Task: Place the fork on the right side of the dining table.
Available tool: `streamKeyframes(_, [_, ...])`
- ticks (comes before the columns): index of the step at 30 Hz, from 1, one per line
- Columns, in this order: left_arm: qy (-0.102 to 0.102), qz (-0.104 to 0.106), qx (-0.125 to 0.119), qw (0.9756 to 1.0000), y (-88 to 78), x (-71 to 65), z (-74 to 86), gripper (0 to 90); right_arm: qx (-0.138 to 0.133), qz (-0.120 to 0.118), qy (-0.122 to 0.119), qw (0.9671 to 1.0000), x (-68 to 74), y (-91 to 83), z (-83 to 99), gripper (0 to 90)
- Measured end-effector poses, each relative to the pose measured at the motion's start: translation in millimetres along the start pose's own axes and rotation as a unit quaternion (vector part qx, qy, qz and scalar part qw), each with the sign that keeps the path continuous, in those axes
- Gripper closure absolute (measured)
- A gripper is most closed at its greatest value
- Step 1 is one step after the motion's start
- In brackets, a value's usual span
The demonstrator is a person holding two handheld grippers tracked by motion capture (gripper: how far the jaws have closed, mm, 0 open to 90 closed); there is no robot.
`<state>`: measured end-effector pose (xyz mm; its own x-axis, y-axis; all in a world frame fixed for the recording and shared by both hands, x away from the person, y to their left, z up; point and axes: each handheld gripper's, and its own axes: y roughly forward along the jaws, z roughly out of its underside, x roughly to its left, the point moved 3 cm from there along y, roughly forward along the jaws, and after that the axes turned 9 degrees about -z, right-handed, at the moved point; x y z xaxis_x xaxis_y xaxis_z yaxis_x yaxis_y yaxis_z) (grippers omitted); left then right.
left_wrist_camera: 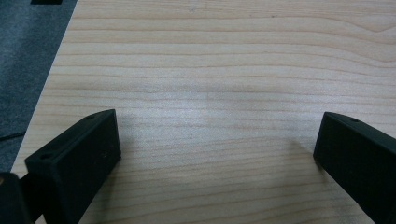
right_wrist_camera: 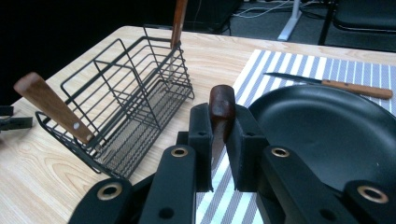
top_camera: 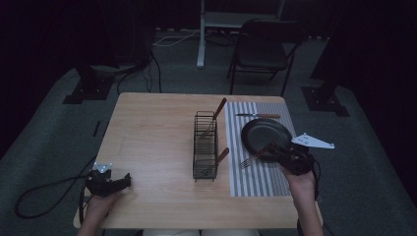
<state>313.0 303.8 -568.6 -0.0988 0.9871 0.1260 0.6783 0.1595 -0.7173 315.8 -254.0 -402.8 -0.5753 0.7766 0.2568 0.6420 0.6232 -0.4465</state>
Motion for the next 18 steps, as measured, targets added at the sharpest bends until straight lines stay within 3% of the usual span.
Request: streamKeyframes(18, [-0.001,0.0,0.0,1.0,0.0,-0.1,0.0,0.8,-0.015,0.019,0.048,0.9986,1.4,-7.0,39.3,81.0])
